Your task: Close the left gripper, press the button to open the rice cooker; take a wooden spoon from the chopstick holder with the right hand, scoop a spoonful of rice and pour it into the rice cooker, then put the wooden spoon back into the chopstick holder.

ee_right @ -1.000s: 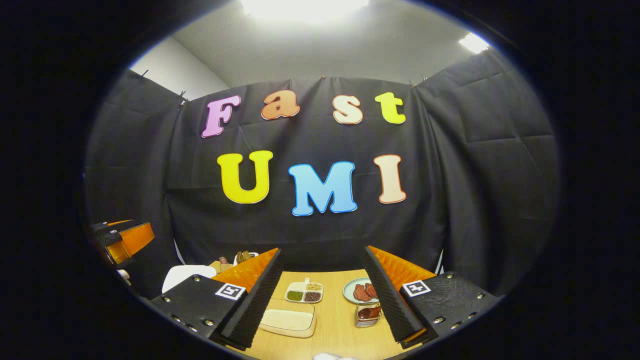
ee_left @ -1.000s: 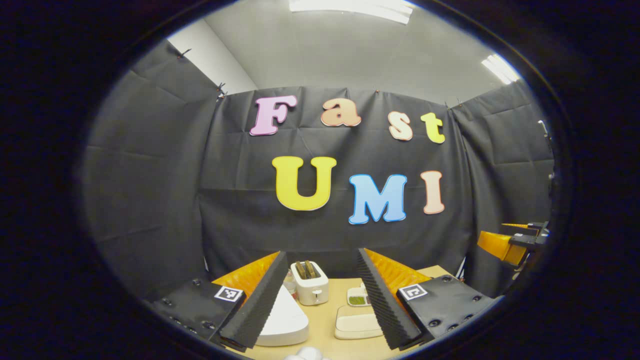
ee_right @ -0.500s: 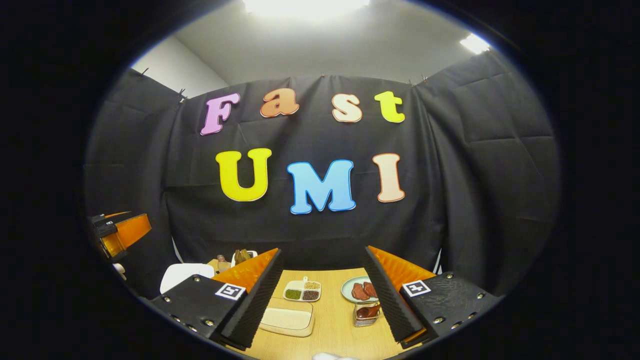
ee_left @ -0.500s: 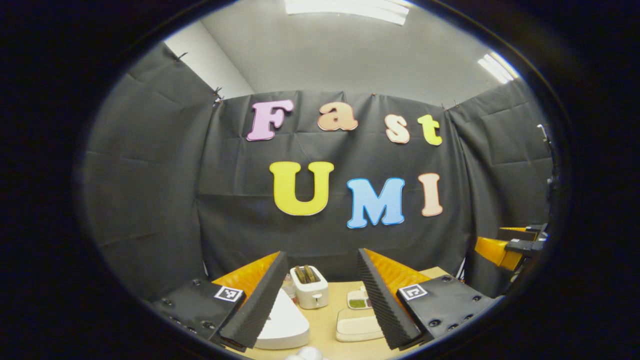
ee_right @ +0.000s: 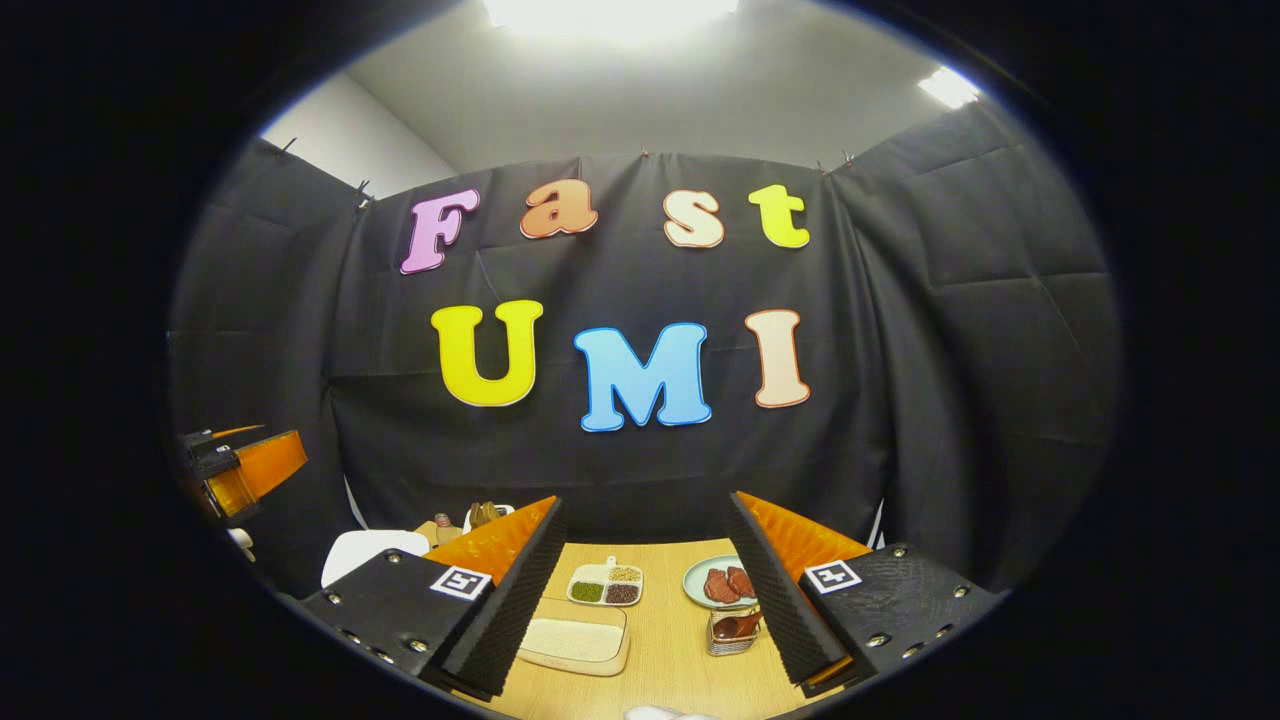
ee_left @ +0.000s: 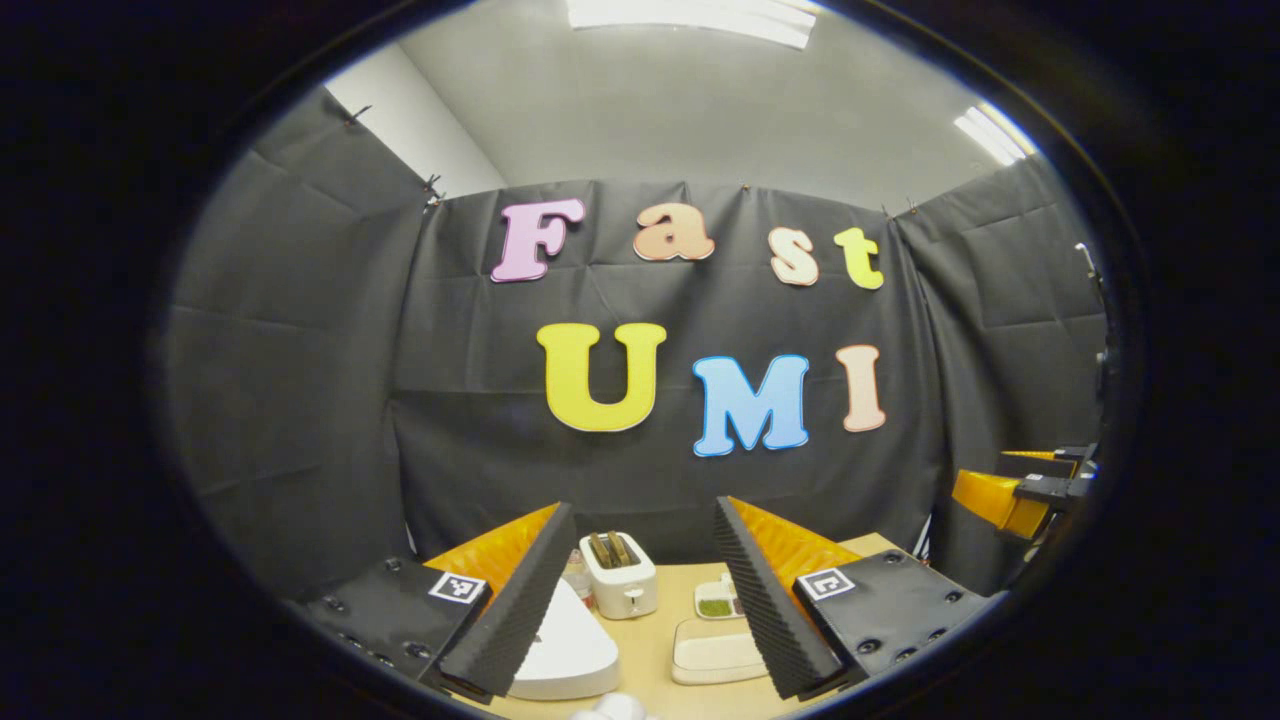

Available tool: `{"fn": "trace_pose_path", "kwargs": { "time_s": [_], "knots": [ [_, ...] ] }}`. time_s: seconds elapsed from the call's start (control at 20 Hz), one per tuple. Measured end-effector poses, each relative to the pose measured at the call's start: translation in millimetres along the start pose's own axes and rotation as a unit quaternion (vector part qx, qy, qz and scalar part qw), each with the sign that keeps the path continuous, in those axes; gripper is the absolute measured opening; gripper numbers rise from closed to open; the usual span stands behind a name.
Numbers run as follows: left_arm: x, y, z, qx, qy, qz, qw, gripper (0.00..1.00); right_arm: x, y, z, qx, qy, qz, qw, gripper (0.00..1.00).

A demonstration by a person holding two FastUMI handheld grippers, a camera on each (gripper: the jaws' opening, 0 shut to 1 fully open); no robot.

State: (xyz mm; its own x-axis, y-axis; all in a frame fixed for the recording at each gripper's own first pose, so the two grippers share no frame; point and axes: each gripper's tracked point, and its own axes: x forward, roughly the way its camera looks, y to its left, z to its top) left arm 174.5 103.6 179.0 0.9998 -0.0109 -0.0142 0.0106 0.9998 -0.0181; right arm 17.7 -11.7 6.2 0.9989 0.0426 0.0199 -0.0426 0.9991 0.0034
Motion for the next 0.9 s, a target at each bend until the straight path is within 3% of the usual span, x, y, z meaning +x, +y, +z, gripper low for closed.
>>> {"fn": "trace_pose_path", "kwargs": {
  "time_s": [0.9],
  "knots": [
    [5.9,2.3,-1.4,0.000,0.005,0.003,1.000,0.98,-0.6,3.7,6.8,0.004,-0.004,0.001,1.000,0.98]
  ]
}}
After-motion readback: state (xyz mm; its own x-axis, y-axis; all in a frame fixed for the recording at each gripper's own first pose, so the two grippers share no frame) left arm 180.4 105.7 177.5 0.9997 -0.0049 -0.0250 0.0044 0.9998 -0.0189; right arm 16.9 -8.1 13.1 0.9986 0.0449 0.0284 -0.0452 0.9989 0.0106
